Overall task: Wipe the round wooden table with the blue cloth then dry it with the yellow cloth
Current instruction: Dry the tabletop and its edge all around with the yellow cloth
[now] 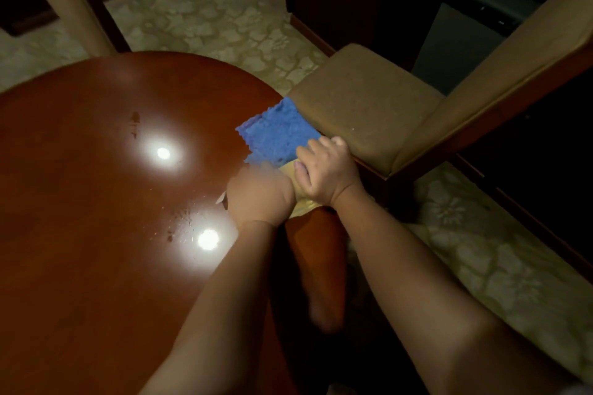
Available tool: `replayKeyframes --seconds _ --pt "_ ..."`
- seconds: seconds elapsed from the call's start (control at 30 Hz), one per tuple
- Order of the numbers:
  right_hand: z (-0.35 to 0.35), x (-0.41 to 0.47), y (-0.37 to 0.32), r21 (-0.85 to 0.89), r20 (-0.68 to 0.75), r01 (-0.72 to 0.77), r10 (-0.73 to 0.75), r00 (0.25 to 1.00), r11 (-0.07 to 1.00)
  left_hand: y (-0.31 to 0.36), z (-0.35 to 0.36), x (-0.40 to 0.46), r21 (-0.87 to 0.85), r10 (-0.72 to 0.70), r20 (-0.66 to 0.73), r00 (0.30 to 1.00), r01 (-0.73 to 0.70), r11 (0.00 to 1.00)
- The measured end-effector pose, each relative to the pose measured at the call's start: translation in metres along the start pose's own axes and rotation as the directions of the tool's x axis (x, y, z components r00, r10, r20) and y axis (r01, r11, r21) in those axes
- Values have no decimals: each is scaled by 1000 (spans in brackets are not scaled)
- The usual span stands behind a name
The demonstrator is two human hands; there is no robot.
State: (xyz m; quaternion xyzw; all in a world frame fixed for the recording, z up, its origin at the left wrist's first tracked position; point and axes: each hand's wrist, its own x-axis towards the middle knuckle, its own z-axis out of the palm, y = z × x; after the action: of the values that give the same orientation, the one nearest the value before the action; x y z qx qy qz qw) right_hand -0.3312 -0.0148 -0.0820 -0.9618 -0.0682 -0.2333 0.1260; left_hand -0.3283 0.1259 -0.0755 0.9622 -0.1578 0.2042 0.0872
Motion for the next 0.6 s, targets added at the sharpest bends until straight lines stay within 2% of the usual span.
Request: replayKeyframes --seconds 0.17,0.43,0.6 --pt "-18 -36 -30 -53 33 -73 75 997 996 -9 -17 -28 -60 96 29 995 -94 994" --pt "-39 -98 -101 -147 118 -75 93 989 986 -35 -64 -105 -79 74 178 981 -60 995" --pt "-42 -124 -160 -110 135 -70 85 987 991 -73 -94 -151 -53 58 183 981 -49 997"
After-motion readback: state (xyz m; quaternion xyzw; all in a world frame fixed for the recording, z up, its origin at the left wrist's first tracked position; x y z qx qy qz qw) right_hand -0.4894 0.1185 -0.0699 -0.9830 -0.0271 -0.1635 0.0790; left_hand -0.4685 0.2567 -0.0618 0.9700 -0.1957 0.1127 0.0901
